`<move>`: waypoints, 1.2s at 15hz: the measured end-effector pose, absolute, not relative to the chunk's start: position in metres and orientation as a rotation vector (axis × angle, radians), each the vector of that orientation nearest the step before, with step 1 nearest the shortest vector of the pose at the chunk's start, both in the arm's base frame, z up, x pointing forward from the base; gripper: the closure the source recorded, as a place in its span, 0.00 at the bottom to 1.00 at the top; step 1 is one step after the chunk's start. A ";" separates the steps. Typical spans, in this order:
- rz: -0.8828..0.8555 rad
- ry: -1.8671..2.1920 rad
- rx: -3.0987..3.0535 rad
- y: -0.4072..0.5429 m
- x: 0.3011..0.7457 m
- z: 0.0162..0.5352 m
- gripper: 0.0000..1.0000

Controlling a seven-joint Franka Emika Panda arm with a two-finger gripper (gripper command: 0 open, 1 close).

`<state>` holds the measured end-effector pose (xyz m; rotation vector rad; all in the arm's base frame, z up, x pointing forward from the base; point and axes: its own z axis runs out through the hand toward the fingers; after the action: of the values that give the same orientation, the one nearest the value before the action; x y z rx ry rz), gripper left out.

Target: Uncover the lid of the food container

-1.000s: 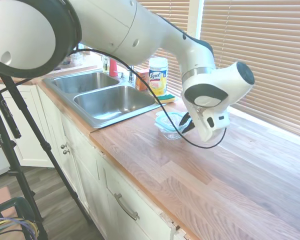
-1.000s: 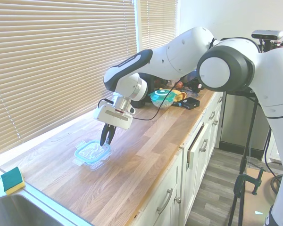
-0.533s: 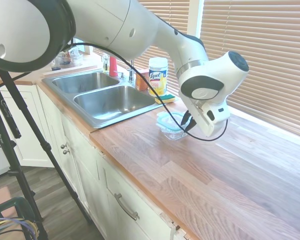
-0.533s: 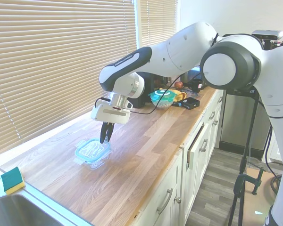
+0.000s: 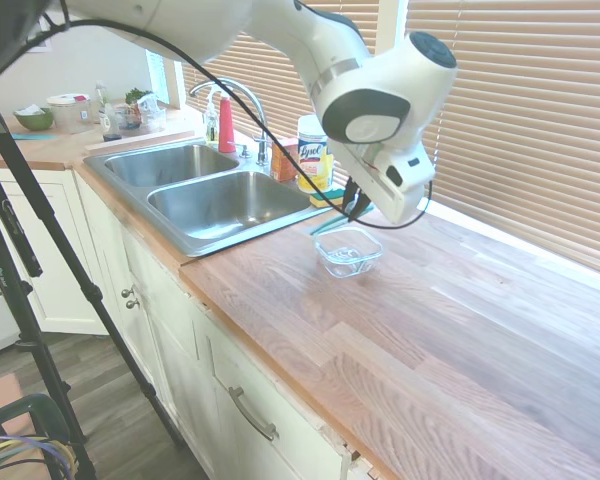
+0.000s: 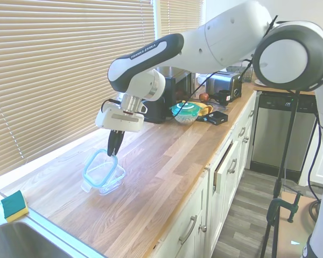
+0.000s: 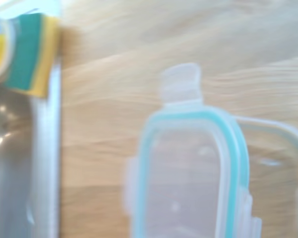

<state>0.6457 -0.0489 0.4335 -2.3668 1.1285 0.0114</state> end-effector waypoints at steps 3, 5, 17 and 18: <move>-0.008 1.057 -2.389 -0.016 0.631 0.458 1.00; -0.011 1.015 -2.412 0.004 0.620 0.465 1.00; -0.092 0.745 -2.710 0.112 0.520 0.435 1.00; -0.090 0.755 -2.723 0.116 0.520 0.420 1.00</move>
<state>0.5200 0.1163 0.4200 -2.7232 0.7548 -0.0904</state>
